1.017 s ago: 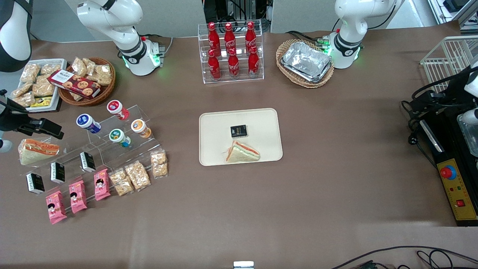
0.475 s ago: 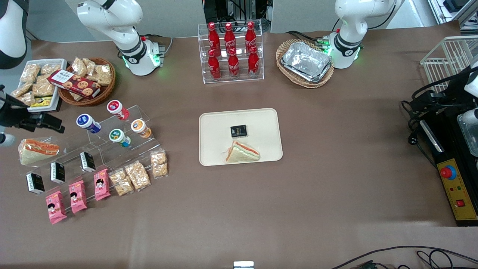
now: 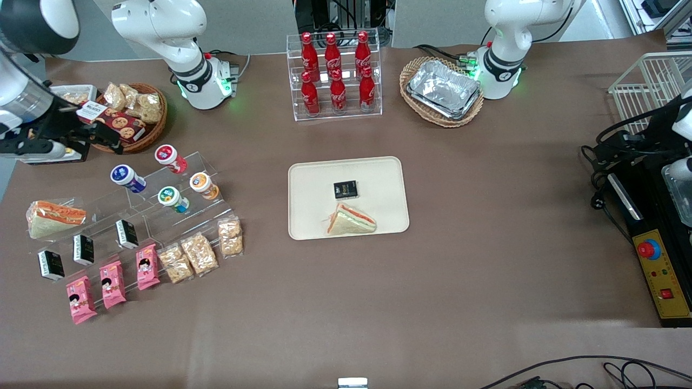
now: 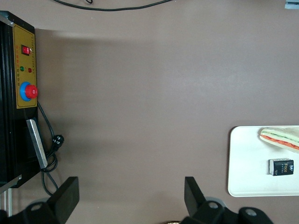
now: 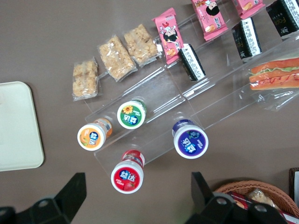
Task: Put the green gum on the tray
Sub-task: 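Move the right gripper down toward the green-lidded bottle in the rack, then close the right gripper around the green-lidded bottle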
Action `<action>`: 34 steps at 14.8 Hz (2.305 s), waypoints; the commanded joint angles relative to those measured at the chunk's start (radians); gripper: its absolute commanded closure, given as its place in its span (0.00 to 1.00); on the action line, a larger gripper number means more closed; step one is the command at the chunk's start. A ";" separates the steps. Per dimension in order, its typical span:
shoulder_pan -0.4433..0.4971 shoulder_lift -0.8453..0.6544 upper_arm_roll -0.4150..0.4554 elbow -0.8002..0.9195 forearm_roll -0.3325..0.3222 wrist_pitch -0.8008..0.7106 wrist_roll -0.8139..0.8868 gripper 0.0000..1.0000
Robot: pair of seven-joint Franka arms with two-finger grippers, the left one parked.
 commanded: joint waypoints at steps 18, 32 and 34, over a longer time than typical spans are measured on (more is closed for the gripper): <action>0.021 0.284 0.068 -0.288 -0.003 0.659 0.039 0.00; 0.019 0.309 0.066 -0.341 -0.003 0.725 0.040 0.23; 0.019 0.309 0.066 -0.341 -0.003 0.725 0.040 0.35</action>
